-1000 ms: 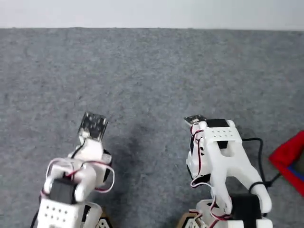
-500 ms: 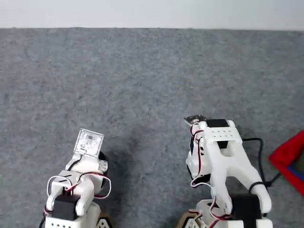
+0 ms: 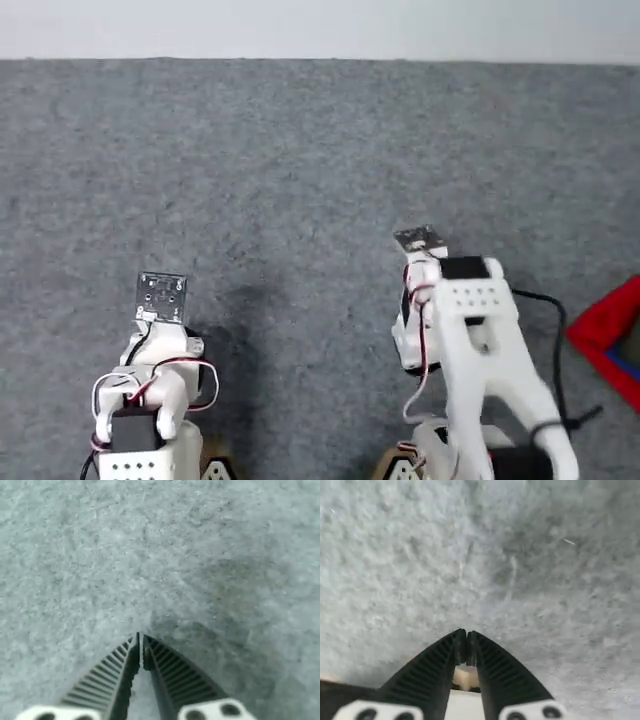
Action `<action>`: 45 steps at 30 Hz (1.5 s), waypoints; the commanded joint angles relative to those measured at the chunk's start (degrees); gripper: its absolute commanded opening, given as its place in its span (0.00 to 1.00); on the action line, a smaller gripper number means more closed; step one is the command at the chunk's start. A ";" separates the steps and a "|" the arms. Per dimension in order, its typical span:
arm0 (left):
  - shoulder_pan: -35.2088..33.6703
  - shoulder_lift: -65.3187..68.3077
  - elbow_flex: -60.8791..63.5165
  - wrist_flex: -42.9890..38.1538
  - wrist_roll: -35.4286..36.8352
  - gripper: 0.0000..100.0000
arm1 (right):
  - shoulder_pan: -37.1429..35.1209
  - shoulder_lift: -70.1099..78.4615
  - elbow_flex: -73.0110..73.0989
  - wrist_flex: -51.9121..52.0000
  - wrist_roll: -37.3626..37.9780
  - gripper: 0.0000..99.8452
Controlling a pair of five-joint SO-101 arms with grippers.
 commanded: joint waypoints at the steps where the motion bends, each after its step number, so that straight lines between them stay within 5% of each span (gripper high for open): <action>1: -0.18 -0.79 0.92 -1.23 -0.62 0.01 | -3.03 -8.84 3.96 -1.27 -8.18 0.01; 25: 0.18 -0.79 0.92 -1.23 -0.62 0.01 | -1.36 -78.55 46.95 -8.22 -12.66 0.01; 45: 0.18 -0.79 0.92 -1.23 -0.70 0.01 | -1.45 -78.02 47.21 -8.13 -12.40 0.01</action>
